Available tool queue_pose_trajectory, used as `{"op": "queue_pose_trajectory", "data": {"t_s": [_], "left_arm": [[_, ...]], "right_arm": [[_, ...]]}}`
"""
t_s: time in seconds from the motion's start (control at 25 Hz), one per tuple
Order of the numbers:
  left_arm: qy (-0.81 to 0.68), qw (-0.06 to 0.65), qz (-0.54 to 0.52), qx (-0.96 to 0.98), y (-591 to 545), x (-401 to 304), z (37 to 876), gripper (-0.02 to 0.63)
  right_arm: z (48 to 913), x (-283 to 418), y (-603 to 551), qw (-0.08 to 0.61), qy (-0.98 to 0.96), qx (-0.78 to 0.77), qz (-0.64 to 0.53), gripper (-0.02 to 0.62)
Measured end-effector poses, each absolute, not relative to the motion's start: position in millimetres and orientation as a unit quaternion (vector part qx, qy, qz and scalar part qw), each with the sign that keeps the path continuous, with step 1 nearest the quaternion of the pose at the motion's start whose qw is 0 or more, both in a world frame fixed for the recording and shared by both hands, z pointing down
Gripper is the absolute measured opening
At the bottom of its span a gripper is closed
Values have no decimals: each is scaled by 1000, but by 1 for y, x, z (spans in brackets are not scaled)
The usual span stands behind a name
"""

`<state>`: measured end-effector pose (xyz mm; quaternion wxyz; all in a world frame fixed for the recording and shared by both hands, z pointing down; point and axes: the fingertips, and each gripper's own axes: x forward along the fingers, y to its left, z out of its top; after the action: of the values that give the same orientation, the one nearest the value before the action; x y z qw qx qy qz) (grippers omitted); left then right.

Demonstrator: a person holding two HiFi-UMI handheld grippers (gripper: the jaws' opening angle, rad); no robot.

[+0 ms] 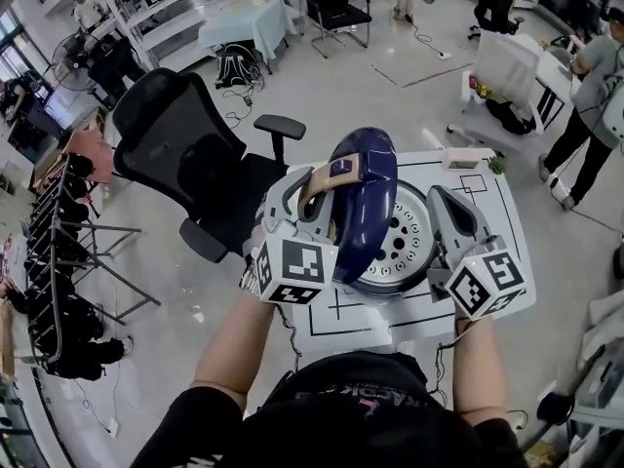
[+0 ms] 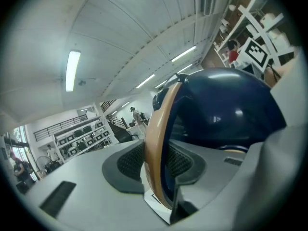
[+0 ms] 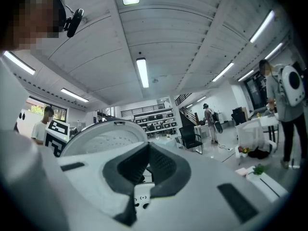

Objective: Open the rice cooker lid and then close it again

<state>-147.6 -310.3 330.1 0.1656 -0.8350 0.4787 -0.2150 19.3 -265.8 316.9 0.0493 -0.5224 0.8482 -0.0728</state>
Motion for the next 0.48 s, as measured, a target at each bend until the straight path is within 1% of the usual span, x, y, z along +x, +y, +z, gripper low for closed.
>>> {"op": "queue_pose_trajectory", "data": {"t_s": [0.48], "left_arm": [[439, 250, -328, -798, -301, -82, 349, 130]], "right_arm": [[311, 61, -260, 45, 868, -490, -72, 2]]}}
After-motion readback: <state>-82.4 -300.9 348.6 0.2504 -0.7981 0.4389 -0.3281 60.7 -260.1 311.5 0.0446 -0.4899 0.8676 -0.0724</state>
